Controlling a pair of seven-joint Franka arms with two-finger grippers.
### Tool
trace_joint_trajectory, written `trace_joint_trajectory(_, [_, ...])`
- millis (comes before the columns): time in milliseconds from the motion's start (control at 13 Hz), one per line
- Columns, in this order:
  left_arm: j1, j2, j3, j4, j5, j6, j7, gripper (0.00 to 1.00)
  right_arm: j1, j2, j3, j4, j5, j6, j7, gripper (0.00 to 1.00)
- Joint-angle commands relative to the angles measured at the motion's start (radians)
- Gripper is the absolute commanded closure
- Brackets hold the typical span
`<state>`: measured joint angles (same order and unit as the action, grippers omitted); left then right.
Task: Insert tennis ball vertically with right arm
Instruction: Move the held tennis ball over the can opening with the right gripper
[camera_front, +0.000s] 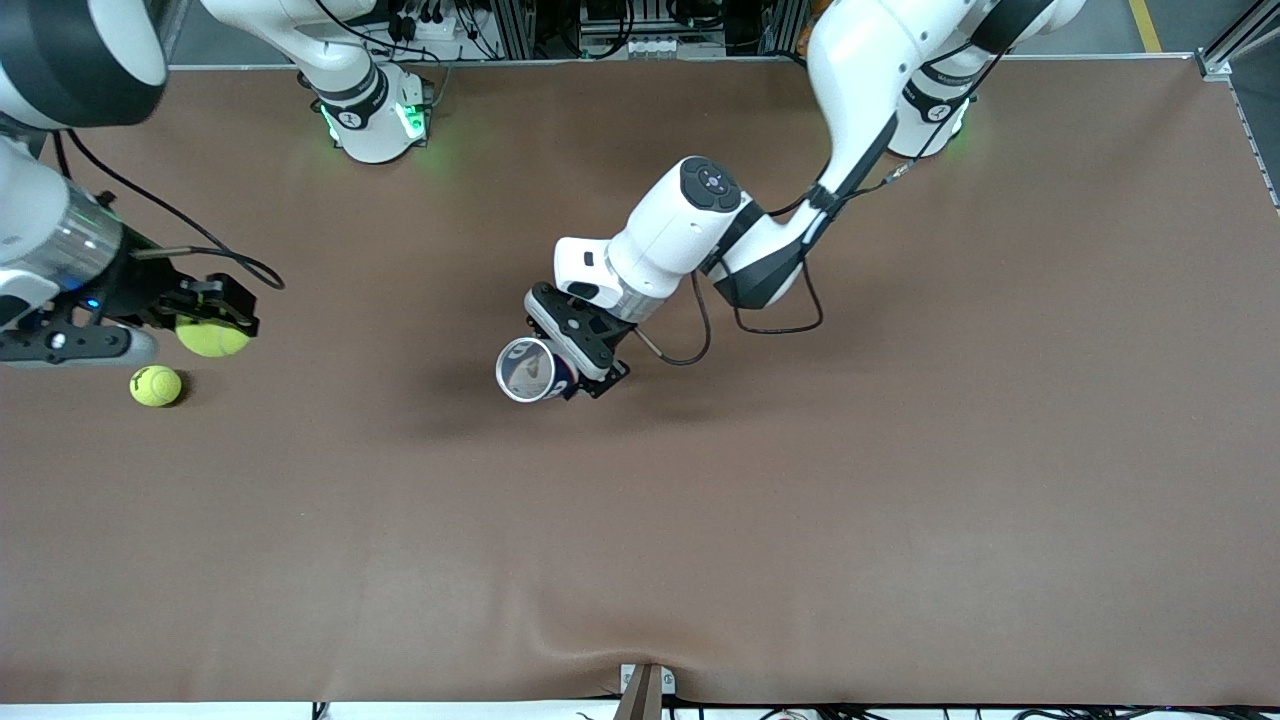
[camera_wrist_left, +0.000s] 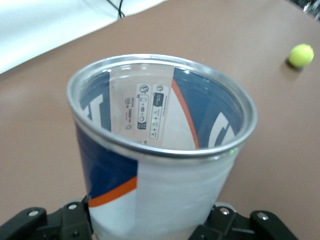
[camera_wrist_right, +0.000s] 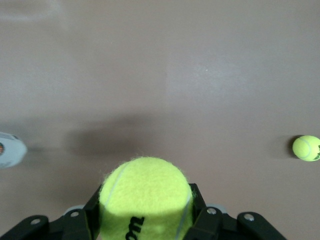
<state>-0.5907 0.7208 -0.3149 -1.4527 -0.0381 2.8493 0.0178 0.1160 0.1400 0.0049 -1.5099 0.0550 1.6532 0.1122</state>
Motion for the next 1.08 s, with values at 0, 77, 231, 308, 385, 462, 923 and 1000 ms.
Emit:
trace_joint_trajectory(0, [-0.029, 0.051, 0.005, -0.038, -0.025, 0.215, -0.028, 0.28, 0.013, 0.032, -0.008, 0.007, -0.032, 0.048, 0.035, 0.77])
trace_joint_trajectory(77, [-0.040, 0.083, 0.007, -0.050, -0.023, 0.308, -0.041, 0.27, 0.013, 0.044, -0.006, 0.004, -0.040, 0.074, 0.044, 0.79])
trace_joint_trajectory(231, [-0.060, 0.141, 0.007, -0.048, -0.020, 0.430, -0.039, 0.27, 0.025, 0.064, -0.006, 0.003, -0.041, 0.092, 0.067, 0.89])
trace_joint_trajectory(308, [-0.061, 0.160, 0.007, -0.048, -0.017, 0.465, -0.039, 0.27, 0.036, 0.069, -0.006, 0.005, -0.041, 0.097, 0.087, 0.92])
trace_joint_trajectory(385, [-0.063, 0.176, 0.007, -0.048, -0.014, 0.511, -0.039, 0.27, 0.050, 0.073, -0.006, 0.005, -0.041, 0.097, 0.110, 0.95])
trace_joint_trajectory(462, [-0.070, 0.201, 0.007, -0.048, -0.009, 0.562, -0.038, 0.27, 0.057, 0.073, -0.006, 0.007, -0.041, 0.097, 0.125, 0.95])
trace_joint_trajectory(923, [-0.100, 0.287, 0.019, -0.041, -0.008, 0.687, -0.019, 0.27, 0.198, 0.118, -0.006, 0.008, -0.034, 0.138, 0.357, 0.98])
trace_joint_trajectory(1000, [-0.101, 0.293, 0.019, -0.038, -0.008, 0.687, -0.018, 0.27, 0.226, 0.122, -0.006, 0.007, -0.038, 0.155, 0.401, 0.98])
